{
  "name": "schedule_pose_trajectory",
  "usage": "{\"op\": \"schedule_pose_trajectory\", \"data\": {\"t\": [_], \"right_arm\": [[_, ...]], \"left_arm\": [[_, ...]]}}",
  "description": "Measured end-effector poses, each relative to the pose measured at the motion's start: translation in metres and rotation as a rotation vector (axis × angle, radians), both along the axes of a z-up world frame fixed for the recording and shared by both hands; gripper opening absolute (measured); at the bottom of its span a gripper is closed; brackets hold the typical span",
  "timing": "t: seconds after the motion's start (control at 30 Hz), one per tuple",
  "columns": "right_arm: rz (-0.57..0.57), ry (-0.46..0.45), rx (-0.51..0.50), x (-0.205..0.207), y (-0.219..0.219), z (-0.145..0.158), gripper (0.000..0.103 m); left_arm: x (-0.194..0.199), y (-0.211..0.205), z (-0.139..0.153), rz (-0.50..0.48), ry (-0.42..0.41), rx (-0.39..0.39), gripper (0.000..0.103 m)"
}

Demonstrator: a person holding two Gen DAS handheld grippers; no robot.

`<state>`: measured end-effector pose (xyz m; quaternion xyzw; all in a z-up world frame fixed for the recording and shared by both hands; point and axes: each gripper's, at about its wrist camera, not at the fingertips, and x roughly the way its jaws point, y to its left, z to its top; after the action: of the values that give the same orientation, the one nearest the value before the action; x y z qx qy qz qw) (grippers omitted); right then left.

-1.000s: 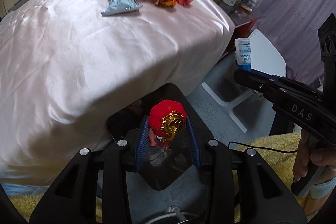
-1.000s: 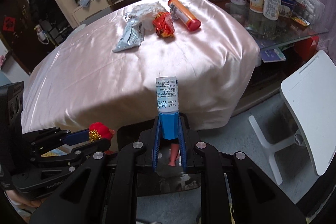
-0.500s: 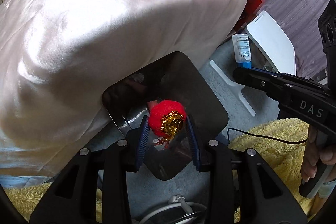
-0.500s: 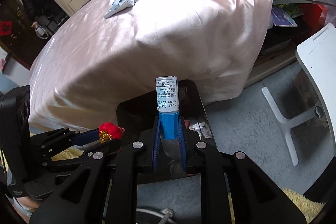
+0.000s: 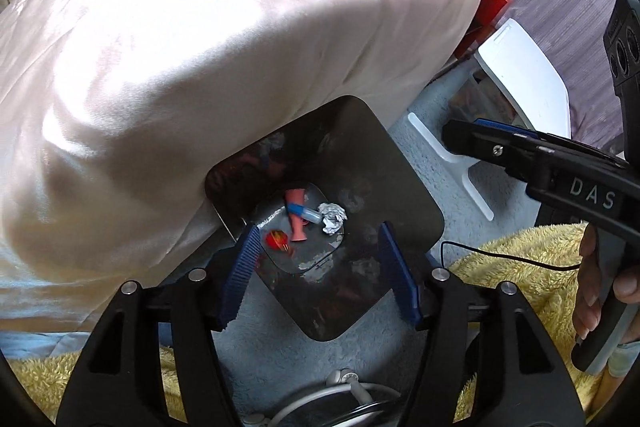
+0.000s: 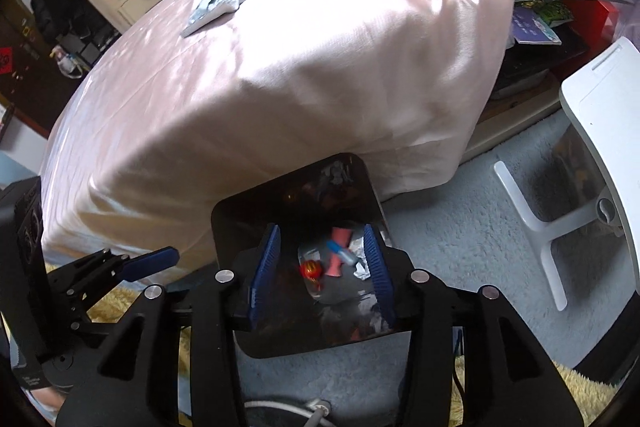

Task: Collect trash
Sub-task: 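Lower bottle and red lantern into the black bin and open both tools, then grasp the red candy wrapper with the right tool while the left tool grasps the silver wrapper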

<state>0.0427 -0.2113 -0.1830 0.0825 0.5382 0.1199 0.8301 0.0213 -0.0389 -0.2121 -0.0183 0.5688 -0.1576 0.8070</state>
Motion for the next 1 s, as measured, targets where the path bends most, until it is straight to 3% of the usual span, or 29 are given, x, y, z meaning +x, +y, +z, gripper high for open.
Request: {"op": "schedule_pose_trajectory", "data": {"t": [0.1, 0.23, 0.5, 0.6, 1.0], "right_arm": [[-0.022, -0.020, -0.006, 0.000, -0.005, 0.004, 0.053], [-0.062, -0.054, -0.004, 0.003, -0.013, 0.011, 0.076], [-0.112, -0.114, -0.016, 0.016, -0.025, 0.039, 0.077], [-0.090, -0.174, -0.031, 0.025, -0.023, 0.060, 0.085], [-0.011, -0.244, -0.029, 0.102, 0.001, 0.105, 0.086]], "left_arm": [[0.000, 0.006, 0.002, 0.019, 0.001, -0.003, 0.058], [0.003, 0.007, 0.013, 0.034, -0.026, 0.005, 0.066], [0.012, 0.022, 0.054, 0.062, -0.114, 0.040, 0.078], [0.023, 0.030, 0.073, 0.074, -0.161, 0.054, 0.082], [0.111, 0.057, 0.108, 0.146, -0.207, 0.061, 0.086]]}}
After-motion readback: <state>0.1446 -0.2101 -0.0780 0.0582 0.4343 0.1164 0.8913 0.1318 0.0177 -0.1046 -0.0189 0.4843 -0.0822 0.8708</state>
